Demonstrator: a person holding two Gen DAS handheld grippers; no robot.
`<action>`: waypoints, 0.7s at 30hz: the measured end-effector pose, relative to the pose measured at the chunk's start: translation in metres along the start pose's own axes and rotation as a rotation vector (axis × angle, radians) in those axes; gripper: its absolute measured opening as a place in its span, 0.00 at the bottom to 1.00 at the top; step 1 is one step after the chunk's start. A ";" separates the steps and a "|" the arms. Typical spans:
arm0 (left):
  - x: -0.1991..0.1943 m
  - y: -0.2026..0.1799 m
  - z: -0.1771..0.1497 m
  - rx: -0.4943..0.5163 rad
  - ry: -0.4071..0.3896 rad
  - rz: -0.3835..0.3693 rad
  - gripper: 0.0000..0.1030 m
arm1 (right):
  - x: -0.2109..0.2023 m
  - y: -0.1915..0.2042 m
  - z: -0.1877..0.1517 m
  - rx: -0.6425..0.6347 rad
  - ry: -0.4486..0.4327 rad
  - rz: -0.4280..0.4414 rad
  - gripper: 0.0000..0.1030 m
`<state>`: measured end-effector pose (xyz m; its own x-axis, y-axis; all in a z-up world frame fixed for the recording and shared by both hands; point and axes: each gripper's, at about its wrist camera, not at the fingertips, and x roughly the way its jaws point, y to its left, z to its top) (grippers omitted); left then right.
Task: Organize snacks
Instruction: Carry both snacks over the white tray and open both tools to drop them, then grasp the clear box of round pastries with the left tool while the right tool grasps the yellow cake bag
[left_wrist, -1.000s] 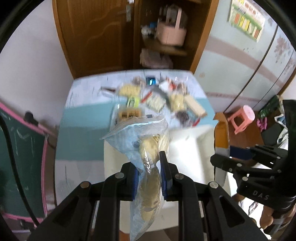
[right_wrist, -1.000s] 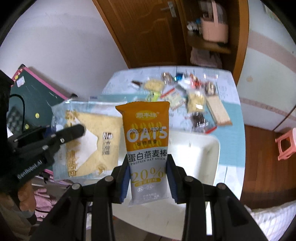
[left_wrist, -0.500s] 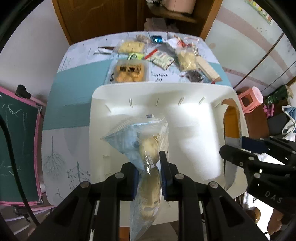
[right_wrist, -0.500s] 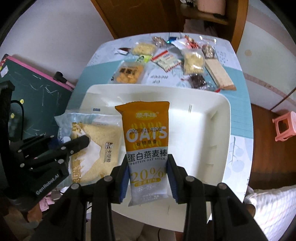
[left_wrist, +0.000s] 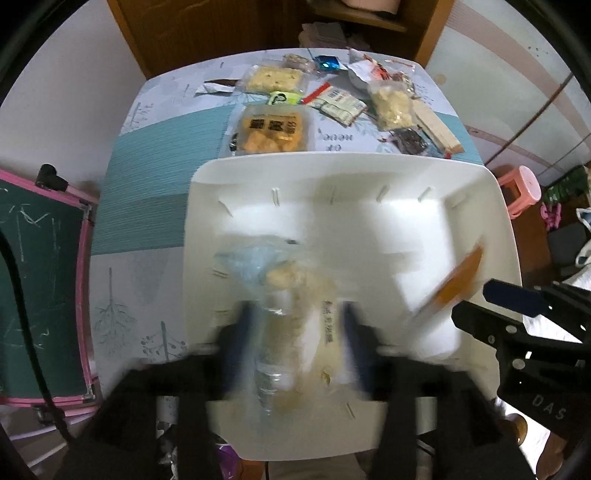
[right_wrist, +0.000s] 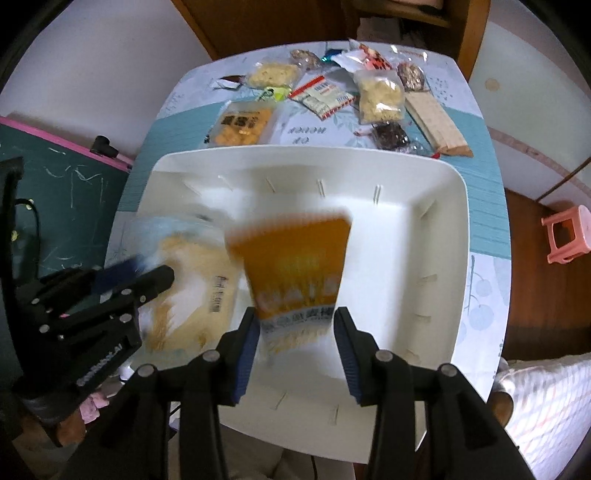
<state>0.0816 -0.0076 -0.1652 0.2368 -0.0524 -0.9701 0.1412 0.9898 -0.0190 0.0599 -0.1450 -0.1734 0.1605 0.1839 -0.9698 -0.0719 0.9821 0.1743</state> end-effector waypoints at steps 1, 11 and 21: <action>-0.002 0.001 0.001 -0.004 -0.010 0.001 0.73 | 0.001 -0.001 0.000 0.004 0.003 -0.001 0.42; -0.014 0.009 0.010 -0.027 -0.045 0.014 0.81 | -0.009 -0.003 0.004 0.013 -0.026 0.005 0.50; -0.024 0.008 0.012 -0.013 -0.068 0.016 0.81 | -0.015 0.000 0.009 0.015 -0.052 0.030 0.50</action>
<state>0.0890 -0.0004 -0.1389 0.3036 -0.0454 -0.9517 0.1251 0.9921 -0.0074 0.0664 -0.1477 -0.1571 0.2091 0.2149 -0.9540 -0.0626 0.9765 0.2063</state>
